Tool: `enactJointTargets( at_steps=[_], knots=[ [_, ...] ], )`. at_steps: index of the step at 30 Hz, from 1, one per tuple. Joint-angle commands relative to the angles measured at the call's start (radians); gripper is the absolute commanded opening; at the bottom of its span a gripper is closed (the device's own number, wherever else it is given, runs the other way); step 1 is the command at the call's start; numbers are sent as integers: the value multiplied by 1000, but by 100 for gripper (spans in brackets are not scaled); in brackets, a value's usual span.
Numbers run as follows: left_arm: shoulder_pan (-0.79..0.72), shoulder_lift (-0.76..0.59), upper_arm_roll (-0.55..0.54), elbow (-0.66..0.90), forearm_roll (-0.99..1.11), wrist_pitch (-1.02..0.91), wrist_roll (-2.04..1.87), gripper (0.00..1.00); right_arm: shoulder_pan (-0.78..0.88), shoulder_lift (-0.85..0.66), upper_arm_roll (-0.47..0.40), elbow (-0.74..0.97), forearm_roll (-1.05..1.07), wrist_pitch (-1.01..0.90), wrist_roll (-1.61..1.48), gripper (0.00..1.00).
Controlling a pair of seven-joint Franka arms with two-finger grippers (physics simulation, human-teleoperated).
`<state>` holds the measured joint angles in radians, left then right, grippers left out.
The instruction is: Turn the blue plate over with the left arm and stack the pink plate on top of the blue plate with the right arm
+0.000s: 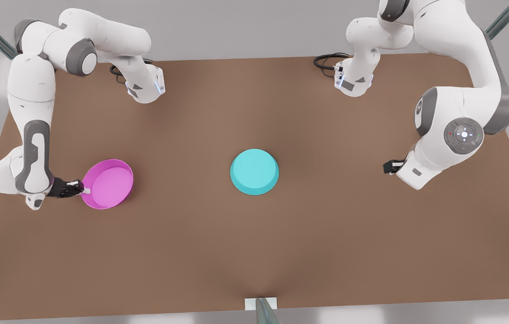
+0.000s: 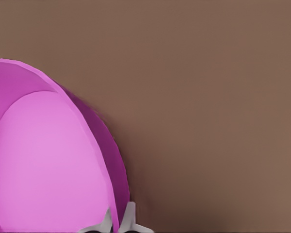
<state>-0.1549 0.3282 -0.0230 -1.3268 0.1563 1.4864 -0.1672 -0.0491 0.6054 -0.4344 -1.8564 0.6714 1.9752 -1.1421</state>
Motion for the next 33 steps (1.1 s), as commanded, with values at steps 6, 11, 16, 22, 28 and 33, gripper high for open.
enactJointTargets(
  at_steps=[6,11,16,22,28,33],
  knots=[
    [0,0,0,1,0,0,2,100,37,-24,2,-30,0,2,41,21],
    [0,0,0,3,0,0,3,100,77,-41,8,-44,7,7,82,21],
    [1,11,0,3,0,0,5,100,115,-101,8,-76,5,7,157,21],
    [1,12,0,3,2,2,5,100,170,-157,25,-118,5,42,254,21],
    [1,14,2,3,2,2,3,100,264,-173,28,-122,7,67,338,21],
    [1,15,2,3,2,3,0,100,293,-180,54,-124,8,85,401,21]
  ],
)
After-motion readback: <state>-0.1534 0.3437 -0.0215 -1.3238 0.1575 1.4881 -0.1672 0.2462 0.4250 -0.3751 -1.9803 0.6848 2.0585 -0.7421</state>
